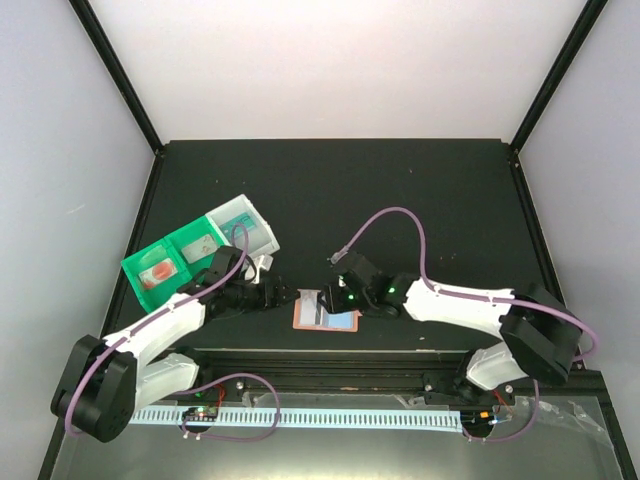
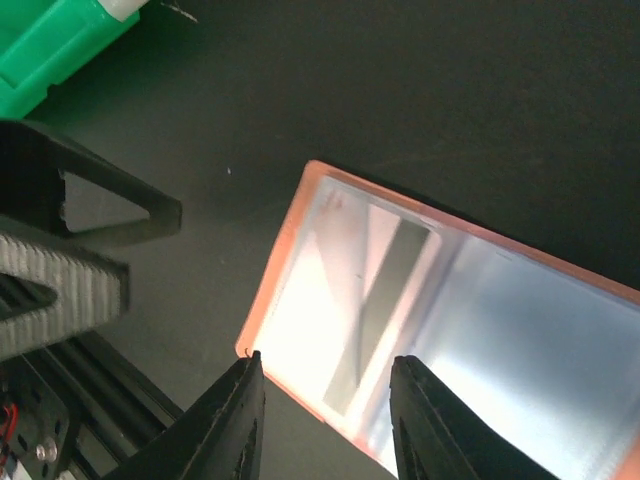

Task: Take the credit cards out of the card holder

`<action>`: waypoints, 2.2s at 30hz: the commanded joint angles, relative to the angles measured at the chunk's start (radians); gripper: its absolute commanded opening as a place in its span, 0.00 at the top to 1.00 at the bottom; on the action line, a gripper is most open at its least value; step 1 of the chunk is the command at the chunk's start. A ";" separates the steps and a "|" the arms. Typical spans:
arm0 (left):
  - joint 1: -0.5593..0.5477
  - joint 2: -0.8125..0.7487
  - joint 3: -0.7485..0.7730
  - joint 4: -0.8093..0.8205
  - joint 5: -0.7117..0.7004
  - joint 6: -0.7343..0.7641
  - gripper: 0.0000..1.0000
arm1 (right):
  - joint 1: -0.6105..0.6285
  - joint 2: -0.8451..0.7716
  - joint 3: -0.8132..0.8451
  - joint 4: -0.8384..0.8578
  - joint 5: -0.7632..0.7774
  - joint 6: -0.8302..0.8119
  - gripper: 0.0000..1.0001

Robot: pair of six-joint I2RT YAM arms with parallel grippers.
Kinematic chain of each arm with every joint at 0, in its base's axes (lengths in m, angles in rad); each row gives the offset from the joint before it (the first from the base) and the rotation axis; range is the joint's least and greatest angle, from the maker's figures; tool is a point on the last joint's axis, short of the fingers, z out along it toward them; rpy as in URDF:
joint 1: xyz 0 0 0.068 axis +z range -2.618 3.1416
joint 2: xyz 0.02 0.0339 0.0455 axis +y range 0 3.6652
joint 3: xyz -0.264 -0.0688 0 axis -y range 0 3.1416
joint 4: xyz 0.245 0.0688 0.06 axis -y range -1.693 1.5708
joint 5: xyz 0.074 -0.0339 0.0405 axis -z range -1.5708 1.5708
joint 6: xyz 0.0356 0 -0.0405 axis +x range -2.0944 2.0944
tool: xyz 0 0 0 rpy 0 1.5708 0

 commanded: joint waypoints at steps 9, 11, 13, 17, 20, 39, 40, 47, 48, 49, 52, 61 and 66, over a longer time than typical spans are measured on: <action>0.010 -0.033 -0.031 0.041 -0.007 -0.054 0.11 | 0.044 0.167 0.136 0.014 0.068 -0.049 0.67; 0.010 -0.030 -0.036 0.046 -0.007 -0.055 0.11 | 0.045 0.187 0.142 0.019 0.075 -0.054 0.67; 0.010 -0.025 -0.041 0.050 -0.007 -0.057 0.12 | 0.045 0.217 0.156 0.007 0.081 -0.061 0.68; 0.010 -0.020 -0.043 0.052 -0.003 -0.054 0.12 | 0.044 0.253 0.168 0.006 0.090 -0.068 0.71; 0.010 -0.019 -0.048 0.053 -0.006 -0.053 0.12 | 0.044 0.264 0.172 0.008 0.098 -0.074 0.73; 0.010 -0.014 -0.051 0.059 -0.003 -0.053 0.14 | 0.044 0.301 0.175 0.020 0.106 -0.091 0.95; 0.010 -0.013 -0.051 0.059 -0.003 -0.053 0.14 | 0.043 0.301 0.175 0.022 0.106 -0.091 0.95; 0.010 -0.008 -0.051 0.069 0.010 -0.059 0.15 | 0.044 0.299 0.156 0.047 0.107 -0.094 0.99; 0.010 -0.007 -0.052 0.072 0.012 -0.060 0.15 | 0.044 0.299 0.154 0.050 0.109 -0.094 0.99; 0.010 -0.005 -0.052 0.074 0.013 -0.062 0.15 | 0.044 0.298 0.151 0.050 0.112 -0.093 0.99; 0.010 -0.002 -0.055 0.091 0.025 -0.071 0.15 | 0.044 0.283 0.131 0.068 0.127 -0.089 0.99; 0.008 0.028 -0.060 0.140 0.068 -0.094 0.16 | 0.037 0.257 0.062 0.153 0.123 -0.078 0.99; 0.007 0.028 -0.061 0.155 0.077 -0.109 0.18 | 0.029 0.231 0.019 0.191 0.135 -0.066 0.99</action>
